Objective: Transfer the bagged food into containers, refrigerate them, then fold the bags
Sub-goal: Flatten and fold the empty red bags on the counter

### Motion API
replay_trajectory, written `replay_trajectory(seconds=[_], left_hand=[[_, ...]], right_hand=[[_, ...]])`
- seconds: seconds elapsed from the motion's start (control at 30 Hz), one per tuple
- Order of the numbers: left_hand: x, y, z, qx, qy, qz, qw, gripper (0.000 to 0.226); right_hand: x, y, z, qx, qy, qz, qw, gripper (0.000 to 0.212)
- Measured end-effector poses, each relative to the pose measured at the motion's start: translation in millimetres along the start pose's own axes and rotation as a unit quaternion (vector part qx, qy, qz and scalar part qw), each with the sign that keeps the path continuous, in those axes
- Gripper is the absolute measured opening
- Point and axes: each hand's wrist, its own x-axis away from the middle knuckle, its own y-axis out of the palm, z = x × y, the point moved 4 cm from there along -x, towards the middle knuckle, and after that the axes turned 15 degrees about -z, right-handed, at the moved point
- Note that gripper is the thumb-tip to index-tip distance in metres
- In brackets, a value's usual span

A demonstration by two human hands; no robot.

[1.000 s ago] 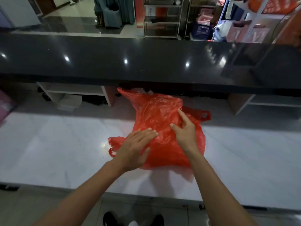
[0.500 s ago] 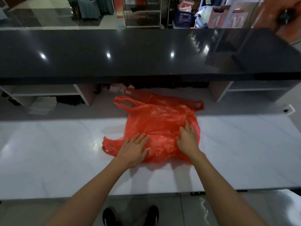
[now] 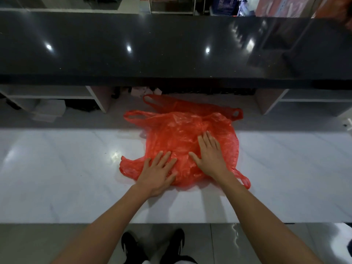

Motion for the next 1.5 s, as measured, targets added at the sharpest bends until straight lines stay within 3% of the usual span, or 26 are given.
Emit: replay_trajectory(seconds=[0.1, 0.27, 0.53, 0.67, 0.8, 0.9, 0.97, 1.03, 1.1, 1.13, 1.2, 1.33, 1.4, 1.5], left_hand=[[3, 2, -6, 0.004, 0.002, -0.001, 1.0, 0.065], [23, 4, -13, 0.049, 0.041, 0.011, 0.998, 0.083], [38, 8, -26, -0.148, 0.178, 0.136, 0.963, 0.099], [28, -6, -22, -0.216, 0.179, 0.126, 0.952, 0.098], [13, -9, -24, -0.151, 0.137, 0.048, 0.978, 0.09], [9, -11, -20, -0.096, 0.13, 0.046, 0.986, 0.075], [8, -15, -19, -0.062, 0.129, 0.061, 0.988, 0.066], [8, -21, -18, -0.019, 0.125, 0.069, 0.99, 0.055], [9, -26, -18, 0.016, 0.122, 0.082, 0.989, 0.046], [10, -29, -18, 0.034, 0.122, 0.092, 0.988, 0.042], [13, -31, -18, 0.071, 0.119, 0.101, 0.985, 0.038], [16, -35, -20, 0.092, 0.108, 0.086, 0.986, 0.034], [19, -34, -20, 0.084, 0.107, 0.069, 0.988, 0.033], [24, -26, -21, 0.057, 0.108, 0.046, 0.991, 0.035]], right_hand=[[-9, 12, 13, -0.023, 0.032, -0.065, 0.997, 0.08], [-4, 20, 6, -0.044, 0.042, -0.049, 0.997, 0.079], [24, 28, -11, -0.06, 0.013, -0.056, 0.997, 0.076], [42, 35, -22, -0.059, -0.014, -0.056, 0.997, 0.072], [49, 38, -25, -0.069, -0.044, -0.055, 0.995, 0.069], [48, 32, -21, -0.12, -0.049, -0.063, 0.99, 0.065], [56, 21, -18, -0.136, -0.011, 0.002, 0.991, 0.06], [79, 7, -20, -0.12, 0.029, 0.14, 0.982, 0.056], [105, -1, -31, -0.116, -0.019, 0.236, 0.965, 0.059], [112, 0, -39, -0.105, -0.064, 0.231, 0.965, 0.064], [118, 10, -52, -0.052, -0.129, 0.15, 0.979, 0.08], [97, 43, -46, 0.022, -0.11, 0.001, 0.994, 0.092], [88, 49, -40, 0.017, -0.107, -0.02, 0.994, 0.086], [84, 44, -40, 0.046, -0.129, 0.022, 0.99, 0.066]])
